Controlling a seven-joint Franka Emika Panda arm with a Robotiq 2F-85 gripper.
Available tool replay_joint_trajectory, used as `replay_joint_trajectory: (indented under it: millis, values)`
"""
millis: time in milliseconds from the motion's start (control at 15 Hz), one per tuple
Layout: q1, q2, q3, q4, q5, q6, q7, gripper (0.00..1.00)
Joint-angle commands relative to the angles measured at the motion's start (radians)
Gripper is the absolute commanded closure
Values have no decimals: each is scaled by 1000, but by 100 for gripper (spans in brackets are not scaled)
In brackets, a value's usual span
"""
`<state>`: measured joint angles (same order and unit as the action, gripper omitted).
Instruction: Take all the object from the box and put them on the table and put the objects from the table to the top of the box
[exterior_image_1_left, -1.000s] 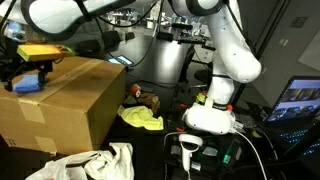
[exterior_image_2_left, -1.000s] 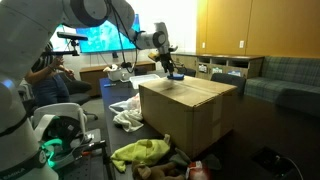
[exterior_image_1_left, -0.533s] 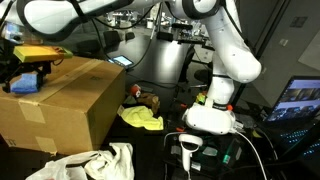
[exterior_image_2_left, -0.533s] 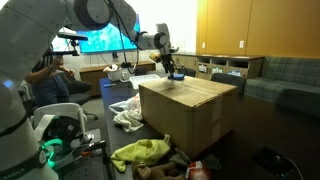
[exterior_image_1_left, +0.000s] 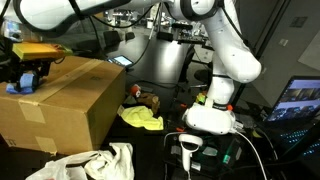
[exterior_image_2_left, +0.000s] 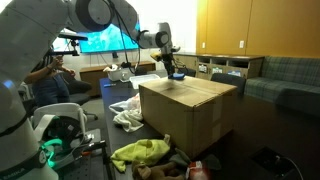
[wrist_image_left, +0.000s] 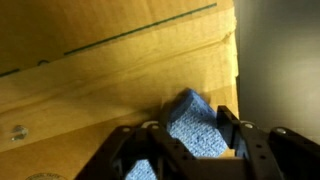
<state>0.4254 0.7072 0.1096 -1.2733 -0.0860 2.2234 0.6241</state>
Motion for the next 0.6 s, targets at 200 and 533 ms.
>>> replay_joint_trajectory:
  millis: [200,533]
  values:
    - [12,38,-24,82,18,-111,42,88]
    - [3,58,-18,109,27,-209,36,89]
